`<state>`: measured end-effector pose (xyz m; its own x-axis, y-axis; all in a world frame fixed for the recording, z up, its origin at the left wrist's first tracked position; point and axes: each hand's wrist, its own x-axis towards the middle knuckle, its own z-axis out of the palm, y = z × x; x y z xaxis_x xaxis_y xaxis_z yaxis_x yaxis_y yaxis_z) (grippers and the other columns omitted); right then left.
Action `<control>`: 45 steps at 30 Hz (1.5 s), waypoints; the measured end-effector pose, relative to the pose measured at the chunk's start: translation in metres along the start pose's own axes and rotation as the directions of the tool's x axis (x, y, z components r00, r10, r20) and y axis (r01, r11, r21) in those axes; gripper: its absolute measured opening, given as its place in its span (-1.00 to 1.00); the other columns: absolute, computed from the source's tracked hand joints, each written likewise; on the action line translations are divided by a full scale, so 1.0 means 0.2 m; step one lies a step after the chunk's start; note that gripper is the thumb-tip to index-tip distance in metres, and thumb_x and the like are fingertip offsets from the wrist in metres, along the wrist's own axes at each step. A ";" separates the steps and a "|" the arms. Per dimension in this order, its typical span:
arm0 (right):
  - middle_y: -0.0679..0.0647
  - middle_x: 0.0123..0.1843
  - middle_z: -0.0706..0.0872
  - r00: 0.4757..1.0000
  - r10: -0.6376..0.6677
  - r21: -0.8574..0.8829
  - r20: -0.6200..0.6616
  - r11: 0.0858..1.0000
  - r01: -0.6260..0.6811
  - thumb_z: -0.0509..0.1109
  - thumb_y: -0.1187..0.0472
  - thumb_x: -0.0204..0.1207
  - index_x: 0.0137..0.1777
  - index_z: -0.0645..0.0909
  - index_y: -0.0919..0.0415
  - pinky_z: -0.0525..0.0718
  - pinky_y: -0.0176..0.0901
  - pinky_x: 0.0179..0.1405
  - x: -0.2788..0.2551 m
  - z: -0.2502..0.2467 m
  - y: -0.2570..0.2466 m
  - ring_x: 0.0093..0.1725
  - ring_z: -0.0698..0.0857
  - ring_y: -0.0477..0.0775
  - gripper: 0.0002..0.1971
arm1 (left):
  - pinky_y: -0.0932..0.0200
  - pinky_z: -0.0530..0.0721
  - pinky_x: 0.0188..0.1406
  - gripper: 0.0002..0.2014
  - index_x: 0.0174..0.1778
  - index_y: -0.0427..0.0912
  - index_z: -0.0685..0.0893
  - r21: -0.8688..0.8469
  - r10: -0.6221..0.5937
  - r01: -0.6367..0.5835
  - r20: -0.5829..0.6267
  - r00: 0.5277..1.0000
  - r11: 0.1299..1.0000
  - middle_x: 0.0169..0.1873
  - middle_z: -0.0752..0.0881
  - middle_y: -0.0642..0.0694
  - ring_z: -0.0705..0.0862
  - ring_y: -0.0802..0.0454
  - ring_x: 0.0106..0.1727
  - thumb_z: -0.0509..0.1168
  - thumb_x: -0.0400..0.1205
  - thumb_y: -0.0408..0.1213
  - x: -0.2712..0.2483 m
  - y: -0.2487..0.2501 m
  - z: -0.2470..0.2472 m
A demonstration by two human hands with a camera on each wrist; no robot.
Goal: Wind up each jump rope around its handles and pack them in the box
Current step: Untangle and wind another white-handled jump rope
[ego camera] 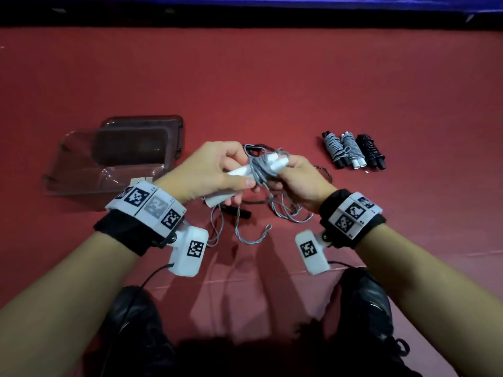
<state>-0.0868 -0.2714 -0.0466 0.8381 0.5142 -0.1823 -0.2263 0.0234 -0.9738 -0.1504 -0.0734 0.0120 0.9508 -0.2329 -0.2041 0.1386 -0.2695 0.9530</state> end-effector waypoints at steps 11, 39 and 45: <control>-0.13 -0.61 0.41 0.991 0.044 -0.185 -0.128 0.980 -0.068 0.36 -0.04 0.73 -0.38 0.52 0.19 0.22 -0.18 -0.53 -0.10 0.19 -0.05 -0.59 0.28 -0.06 -0.54 | -0.07 0.78 -0.31 -0.69 0.28 -0.23 0.70 -0.194 -0.179 0.121 -0.319 0.931 0.973 -0.30 0.80 -0.36 0.73 -0.18 -0.43 0.49 0.62 -0.44 0.08 -0.13 0.02; 0.00 -0.42 0.57 0.961 -0.109 -0.915 0.254 0.295 0.276 0.28 -0.04 0.68 -0.29 0.51 0.10 0.45 -0.01 -0.34 -0.06 0.10 -0.09 -0.35 0.51 0.13 -0.67 | -0.08 0.68 0.09 -0.65 0.21 0.23 0.59 0.467 0.018 0.276 -0.533 0.846 0.840 -0.08 0.82 0.17 0.77 -0.05 0.05 0.49 0.54 0.06 0.09 -0.20 0.06; 0.03 -0.33 0.66 0.939 -0.117 -0.933 0.322 0.132 0.336 0.23 -0.13 0.59 -0.25 0.52 0.06 0.63 0.09 -0.24 -0.06 0.10 -0.15 -0.29 0.54 0.20 -0.70 | -0.04 0.54 -0.08 -0.71 -0.02 0.14 0.44 0.596 0.032 0.293 -0.473 0.880 0.748 -0.12 0.76 0.08 0.72 -0.13 -0.03 0.46 0.59 0.05 0.08 -0.19 0.06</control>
<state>-0.0993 -0.2620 -0.0121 0.6539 0.7564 -0.0137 0.7147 -0.6236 -0.3167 -0.1430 -0.0778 -0.0302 0.9726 0.2282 -0.0433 0.2170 -0.8265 0.5194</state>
